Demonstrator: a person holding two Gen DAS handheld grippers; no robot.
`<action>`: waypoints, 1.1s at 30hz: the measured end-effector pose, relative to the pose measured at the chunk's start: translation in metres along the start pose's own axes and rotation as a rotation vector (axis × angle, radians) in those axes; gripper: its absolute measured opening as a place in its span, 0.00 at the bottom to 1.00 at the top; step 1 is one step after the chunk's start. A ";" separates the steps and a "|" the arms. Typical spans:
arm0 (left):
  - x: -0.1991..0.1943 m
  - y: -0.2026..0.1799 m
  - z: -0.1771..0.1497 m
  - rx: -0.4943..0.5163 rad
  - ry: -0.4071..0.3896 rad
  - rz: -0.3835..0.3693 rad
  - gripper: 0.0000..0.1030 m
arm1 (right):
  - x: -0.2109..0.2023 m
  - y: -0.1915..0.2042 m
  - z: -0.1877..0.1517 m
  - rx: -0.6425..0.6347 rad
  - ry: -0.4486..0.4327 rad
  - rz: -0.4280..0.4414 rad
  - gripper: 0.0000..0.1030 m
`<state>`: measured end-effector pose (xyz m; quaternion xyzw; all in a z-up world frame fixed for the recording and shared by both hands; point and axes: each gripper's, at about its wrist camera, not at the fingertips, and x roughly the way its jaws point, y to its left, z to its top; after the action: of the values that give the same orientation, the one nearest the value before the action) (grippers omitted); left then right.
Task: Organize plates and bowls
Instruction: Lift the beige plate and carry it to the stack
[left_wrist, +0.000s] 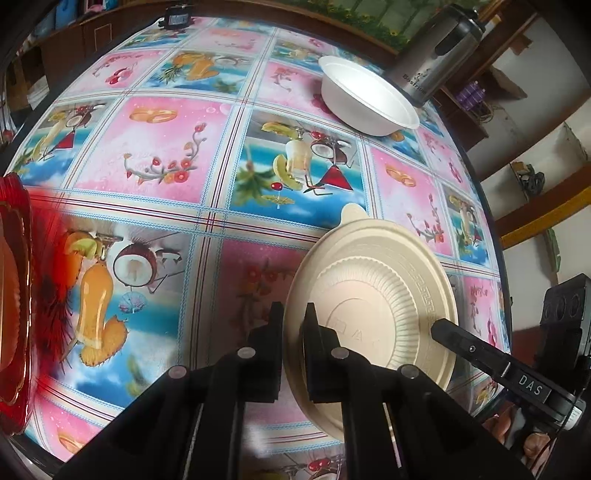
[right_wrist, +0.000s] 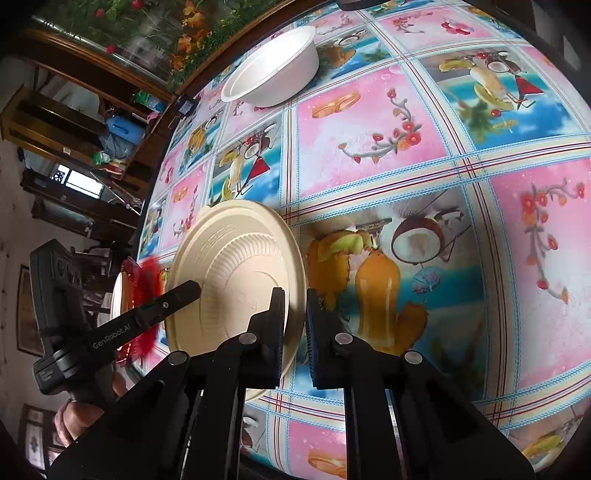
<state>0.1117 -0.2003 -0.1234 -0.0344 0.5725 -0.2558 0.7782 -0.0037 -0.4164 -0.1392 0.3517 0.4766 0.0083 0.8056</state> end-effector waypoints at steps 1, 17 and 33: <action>-0.001 0.000 -0.001 0.005 -0.001 0.000 0.07 | -0.001 0.001 -0.001 0.000 -0.002 -0.003 0.09; -0.098 0.051 -0.005 -0.020 -0.214 0.043 0.08 | -0.004 0.101 0.009 -0.158 -0.039 0.047 0.10; -0.170 0.191 -0.019 -0.230 -0.323 0.218 0.08 | 0.109 0.259 -0.010 -0.354 0.106 0.181 0.10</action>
<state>0.1271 0.0446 -0.0472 -0.1014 0.4660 -0.0943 0.8739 0.1311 -0.1778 -0.0761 0.2449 0.4760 0.1830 0.8246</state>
